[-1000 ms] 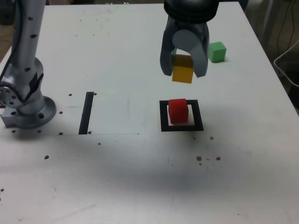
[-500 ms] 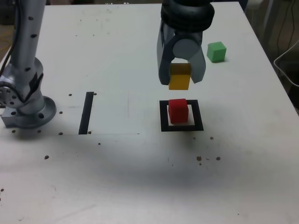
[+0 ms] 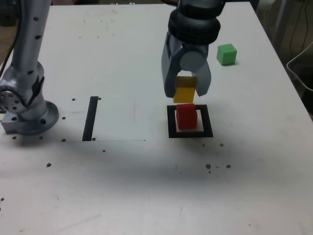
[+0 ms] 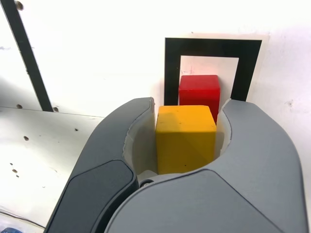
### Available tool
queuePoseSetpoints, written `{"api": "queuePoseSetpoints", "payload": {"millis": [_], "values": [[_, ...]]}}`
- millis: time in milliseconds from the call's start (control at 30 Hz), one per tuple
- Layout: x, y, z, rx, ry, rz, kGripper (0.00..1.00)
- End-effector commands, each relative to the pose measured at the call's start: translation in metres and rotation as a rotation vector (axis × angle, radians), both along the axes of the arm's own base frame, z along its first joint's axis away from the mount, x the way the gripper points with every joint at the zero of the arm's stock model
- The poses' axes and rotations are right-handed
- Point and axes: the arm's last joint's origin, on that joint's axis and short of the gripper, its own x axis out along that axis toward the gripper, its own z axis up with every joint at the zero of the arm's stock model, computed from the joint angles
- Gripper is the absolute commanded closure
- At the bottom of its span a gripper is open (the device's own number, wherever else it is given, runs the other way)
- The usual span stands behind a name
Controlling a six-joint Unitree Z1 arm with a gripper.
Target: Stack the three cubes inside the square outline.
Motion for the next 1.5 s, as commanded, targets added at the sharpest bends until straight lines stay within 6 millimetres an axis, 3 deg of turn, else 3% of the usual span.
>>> {"api": "queuePoseSetpoints", "payload": {"millis": [0, 567, 767, 1467], "values": [[0.001, 0.000, -0.004, -0.009, 0.006, -0.003, 0.81], [0.003, -0.002, -0.025, -0.058, -0.018, -0.050, 0.81], [0.001, -0.001, -0.032, -0.056, -0.021, -0.064, 0.75], [0.004, 0.006, -0.024, 0.004, -0.055, -0.072, 0.74]]}}
